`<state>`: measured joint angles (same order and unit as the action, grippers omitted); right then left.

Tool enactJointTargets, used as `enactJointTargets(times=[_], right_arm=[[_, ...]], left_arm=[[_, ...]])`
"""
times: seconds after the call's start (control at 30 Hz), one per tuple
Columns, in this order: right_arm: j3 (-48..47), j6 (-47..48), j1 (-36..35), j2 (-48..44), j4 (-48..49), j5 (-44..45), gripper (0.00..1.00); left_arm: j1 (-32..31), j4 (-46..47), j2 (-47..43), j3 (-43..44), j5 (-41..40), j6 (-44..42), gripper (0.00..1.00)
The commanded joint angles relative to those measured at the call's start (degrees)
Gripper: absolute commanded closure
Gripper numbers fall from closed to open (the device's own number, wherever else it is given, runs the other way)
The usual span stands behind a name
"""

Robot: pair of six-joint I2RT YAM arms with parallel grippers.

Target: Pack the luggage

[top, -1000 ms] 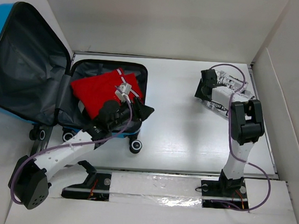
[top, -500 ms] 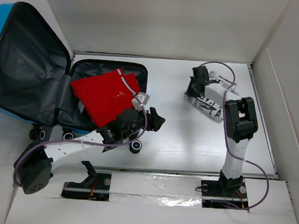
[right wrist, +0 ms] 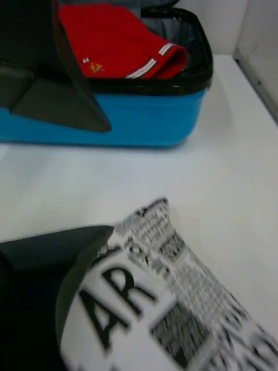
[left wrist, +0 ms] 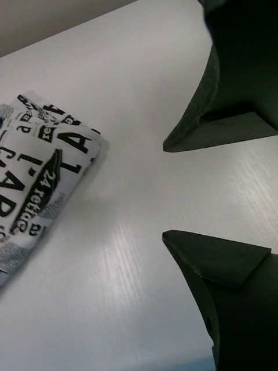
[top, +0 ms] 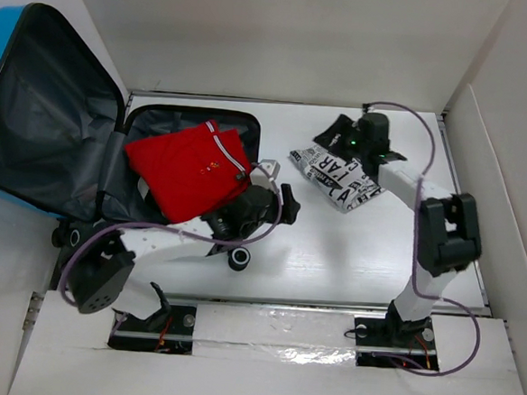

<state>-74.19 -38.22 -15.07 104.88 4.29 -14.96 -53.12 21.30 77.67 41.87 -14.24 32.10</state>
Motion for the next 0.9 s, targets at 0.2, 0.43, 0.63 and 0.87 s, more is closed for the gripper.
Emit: enactJointTargets(times=[0.2, 0.43, 0.63, 0.87], right_arm=[[24.2, 9.0, 7.4, -35.1, 4.2, 12.4, 1.00], [39.4, 11.5, 9.3, -53.6, 6.1, 17.1, 0.75], [40.8, 12.6, 9.8, -55.1, 6.3, 10.5, 0.29], [40.7, 12.8, 9.8, -55.9, 6.3, 5.3, 0.29]], left_arm=[[-1.0, 4.5, 22.1, 21.0, 1.5, 3.7, 1.00], [4.9, 6.2, 32.3, 27.0, 9.0, 12.6, 0.78], [6.3, -0.2, 38.4, 33.7, 6.3, 18.7, 0.18], [6.3, -14.3, 49.1, 48.9, 3.3, 19.6, 0.12]])
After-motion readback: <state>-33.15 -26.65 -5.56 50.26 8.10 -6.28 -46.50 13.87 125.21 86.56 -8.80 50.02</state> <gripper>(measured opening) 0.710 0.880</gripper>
